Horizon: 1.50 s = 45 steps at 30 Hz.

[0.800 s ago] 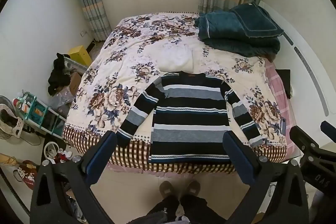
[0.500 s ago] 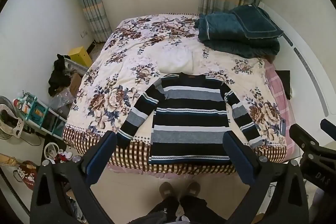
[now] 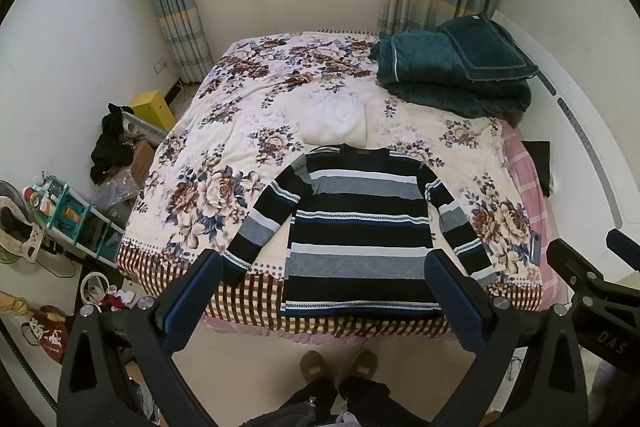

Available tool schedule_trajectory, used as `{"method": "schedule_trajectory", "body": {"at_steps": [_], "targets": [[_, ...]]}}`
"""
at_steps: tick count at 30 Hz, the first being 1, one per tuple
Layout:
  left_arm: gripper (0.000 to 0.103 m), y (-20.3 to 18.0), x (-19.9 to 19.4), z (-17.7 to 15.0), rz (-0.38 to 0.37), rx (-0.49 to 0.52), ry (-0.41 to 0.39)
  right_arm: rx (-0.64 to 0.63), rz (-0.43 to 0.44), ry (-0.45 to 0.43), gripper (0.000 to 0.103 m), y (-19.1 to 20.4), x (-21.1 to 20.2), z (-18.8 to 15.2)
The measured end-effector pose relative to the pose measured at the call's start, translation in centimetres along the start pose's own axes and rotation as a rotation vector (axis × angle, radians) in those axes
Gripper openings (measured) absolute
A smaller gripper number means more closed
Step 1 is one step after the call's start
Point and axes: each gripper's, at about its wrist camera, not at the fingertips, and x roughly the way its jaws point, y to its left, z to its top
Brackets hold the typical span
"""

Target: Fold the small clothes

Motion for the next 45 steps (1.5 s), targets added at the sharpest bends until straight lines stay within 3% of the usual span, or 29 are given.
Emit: {"method": "schedule_trajectory", "body": {"at_steps": [45], "targets": [[0.103,-0.2,-0.6,0.9,-0.01,-0.003,-0.021,-0.008,0.001,-0.025,0.103,0.6,-1.1,0.8]]}}
